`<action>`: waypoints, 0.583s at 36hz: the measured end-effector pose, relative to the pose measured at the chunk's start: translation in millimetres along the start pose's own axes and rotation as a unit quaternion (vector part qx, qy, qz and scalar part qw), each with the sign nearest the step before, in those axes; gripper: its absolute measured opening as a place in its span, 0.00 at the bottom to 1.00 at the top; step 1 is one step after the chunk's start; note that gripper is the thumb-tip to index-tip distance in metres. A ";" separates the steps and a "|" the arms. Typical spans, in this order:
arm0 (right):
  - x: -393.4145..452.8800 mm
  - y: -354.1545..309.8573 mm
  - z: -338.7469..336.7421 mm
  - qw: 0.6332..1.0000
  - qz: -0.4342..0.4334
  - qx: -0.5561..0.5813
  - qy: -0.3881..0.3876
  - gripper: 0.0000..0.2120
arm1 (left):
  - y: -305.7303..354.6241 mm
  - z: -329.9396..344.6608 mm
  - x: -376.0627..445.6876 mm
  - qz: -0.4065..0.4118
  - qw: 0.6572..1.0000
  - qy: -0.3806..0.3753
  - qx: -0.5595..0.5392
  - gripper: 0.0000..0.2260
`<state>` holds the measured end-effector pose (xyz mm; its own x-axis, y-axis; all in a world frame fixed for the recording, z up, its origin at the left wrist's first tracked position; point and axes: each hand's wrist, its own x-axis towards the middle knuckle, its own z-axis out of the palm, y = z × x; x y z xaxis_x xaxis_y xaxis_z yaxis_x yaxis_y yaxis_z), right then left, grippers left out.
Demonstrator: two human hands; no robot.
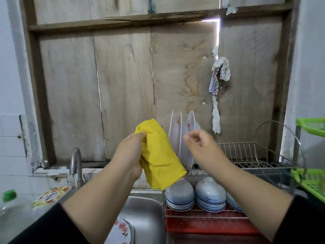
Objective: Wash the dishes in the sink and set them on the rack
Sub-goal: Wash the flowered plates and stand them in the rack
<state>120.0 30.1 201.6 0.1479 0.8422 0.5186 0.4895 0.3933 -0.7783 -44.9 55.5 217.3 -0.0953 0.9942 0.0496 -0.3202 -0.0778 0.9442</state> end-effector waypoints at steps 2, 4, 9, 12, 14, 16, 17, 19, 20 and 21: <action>-13.3 -11.2 12.0 0.995 0.015 0.061 -0.083 0.09 | -4.4 -6.9 -4.6 0.005 1.000 -0.011 -0.012 0.16; -20.5 -13.6 26.3 0.981 0.055 0.115 -0.146 0.12 | -8.6 -15.5 -7.5 0.011 1.000 -0.015 -0.011 0.15; -30.4 -4.7 66.7 0.923 0.149 0.296 -0.196 0.27 | -19.9 -49.6 -5.9 0.011 1.000 0.008 0.004 0.16; -39.4 0.2 93.3 0.871 0.198 0.383 -0.234 0.25 | -26.6 -72.1 -2.1 -0.038 0.999 0.008 -0.012 0.23; -46.8 2.0 112.5 0.846 0.215 0.417 -0.253 0.23 | -29.3 -87.7 0.0 -0.076 0.997 0.004 -0.025 0.24; -52.6 2.1 130.9 0.824 0.236 0.446 -0.258 0.21 | -31.5 -102.4 1.7 -0.122 0.992 -0.008 -0.046 0.26; -54.3 3.2 139.5 0.813 0.249 0.460 -0.254 0.22 | -33.5 -110.2 4.5 -0.140 0.988 -0.014 -0.065 0.27; -57.7 6.2 159.1 0.794 0.275 0.483 -0.247 0.25 | -38.2 -127.7 9.9 -0.168 0.980 -0.024 -0.103 0.28; -59.1 8.5 167.6 0.782 0.290 0.492 -0.248 0.26 | -41.3 -136.1 13.2 -0.178 0.977 -0.028 -0.110 0.28; -61.1 11.9 177.3 0.770 0.309 0.500 -0.248 0.28 | -45.2 -146.2 16.5 -0.190 0.976 -0.030 -0.106 0.28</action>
<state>-35.6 48.7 97.9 -0.3807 0.9223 -0.0658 -0.4865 -0.2603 -0.8340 -169.8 64.6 127.9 0.1213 0.9565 -0.2652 -0.5108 0.2892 0.8096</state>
